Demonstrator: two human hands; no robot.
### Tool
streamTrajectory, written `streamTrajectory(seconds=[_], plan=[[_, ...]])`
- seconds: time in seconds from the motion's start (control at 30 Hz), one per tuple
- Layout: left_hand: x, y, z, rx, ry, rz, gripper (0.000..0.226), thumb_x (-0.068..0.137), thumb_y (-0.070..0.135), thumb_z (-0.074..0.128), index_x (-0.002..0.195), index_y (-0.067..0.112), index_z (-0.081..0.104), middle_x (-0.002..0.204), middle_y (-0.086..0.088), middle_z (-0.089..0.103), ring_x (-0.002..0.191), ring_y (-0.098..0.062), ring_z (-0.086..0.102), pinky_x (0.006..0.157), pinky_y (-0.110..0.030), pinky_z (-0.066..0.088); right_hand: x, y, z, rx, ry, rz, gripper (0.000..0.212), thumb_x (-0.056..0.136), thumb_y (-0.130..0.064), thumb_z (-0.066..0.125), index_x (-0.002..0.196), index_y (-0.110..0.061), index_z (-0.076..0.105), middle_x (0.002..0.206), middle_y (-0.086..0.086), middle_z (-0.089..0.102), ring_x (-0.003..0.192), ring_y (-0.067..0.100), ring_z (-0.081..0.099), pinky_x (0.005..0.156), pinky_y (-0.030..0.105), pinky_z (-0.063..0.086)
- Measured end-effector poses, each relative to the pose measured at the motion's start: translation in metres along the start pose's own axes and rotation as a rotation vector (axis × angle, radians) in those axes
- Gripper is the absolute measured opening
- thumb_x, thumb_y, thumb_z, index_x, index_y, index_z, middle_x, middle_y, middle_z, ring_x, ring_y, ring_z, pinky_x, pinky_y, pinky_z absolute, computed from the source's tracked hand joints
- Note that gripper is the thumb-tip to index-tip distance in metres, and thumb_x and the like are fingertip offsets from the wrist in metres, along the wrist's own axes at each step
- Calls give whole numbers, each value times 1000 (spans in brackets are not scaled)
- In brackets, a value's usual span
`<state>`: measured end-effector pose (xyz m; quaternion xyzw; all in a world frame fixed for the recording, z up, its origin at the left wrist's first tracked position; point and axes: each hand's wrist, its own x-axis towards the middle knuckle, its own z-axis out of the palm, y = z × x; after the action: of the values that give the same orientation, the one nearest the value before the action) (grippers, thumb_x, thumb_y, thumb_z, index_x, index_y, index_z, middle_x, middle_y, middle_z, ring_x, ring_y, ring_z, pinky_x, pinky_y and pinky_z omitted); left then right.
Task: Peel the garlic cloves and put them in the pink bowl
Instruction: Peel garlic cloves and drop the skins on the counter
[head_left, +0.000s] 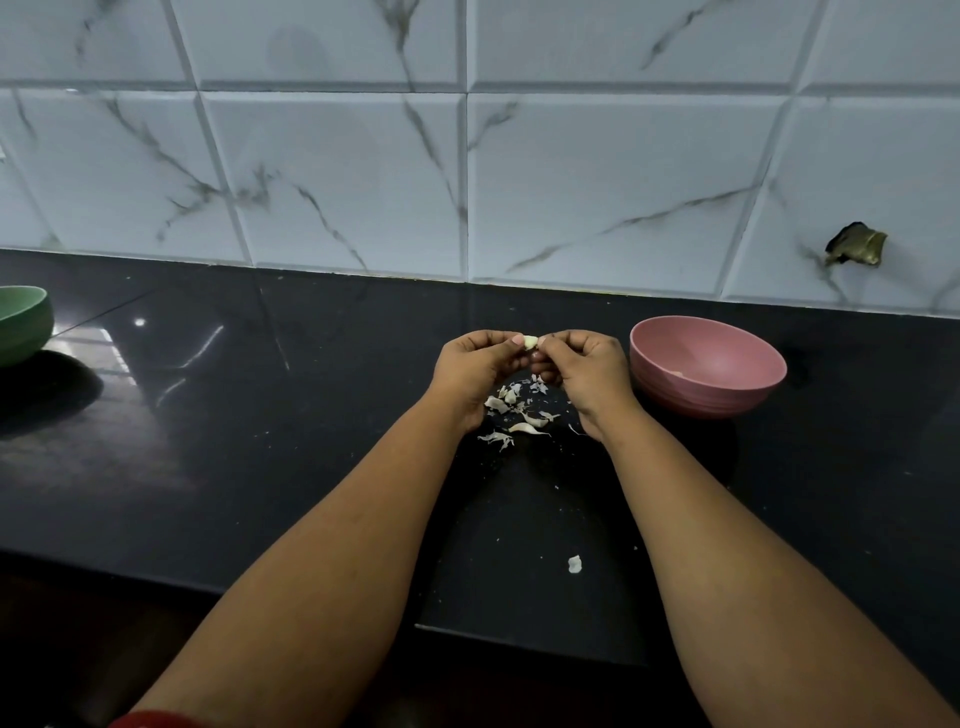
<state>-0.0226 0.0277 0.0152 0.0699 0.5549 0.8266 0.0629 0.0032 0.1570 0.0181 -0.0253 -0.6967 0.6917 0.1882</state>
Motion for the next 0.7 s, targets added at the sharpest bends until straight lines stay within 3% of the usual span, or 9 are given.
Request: streamTrajectory(seconds=[0.13,0.33,0.47,0.7], plan=[[1,-2,0,65,12,37,10,90,-3,64,97,3,68,86,-13,68,75,-17,68,75,-24,58,1,1,2,60,-29,52,19,91,-7,60,73,-9,67,64,2,65,57,8,60,56,18,47],[0,-5,2,243,-34,129,14,92,-4,60,94,4,71,89,-12,72,82,-16,71,78,-24,57,3,2,3,98,-32,103,20,91,-7,59,72,-10,66,63,0,63,58,8,57,56,19,45],[1,-6,2,256,-76,118,13,91,-1,64,102,1,70,98,-17,72,92,-24,71,89,-34,57,2,1,3,103,-27,113,20,91,-7,58,73,-10,66,64,0,62,59,8,57,58,20,45],[1,-4,1,169,-60,82,14,91,2,65,104,-4,68,93,-16,71,86,-22,71,87,-33,58,3,0,3,151,-57,156,21,94,-8,53,76,-10,63,67,2,60,62,9,55,59,21,44]])
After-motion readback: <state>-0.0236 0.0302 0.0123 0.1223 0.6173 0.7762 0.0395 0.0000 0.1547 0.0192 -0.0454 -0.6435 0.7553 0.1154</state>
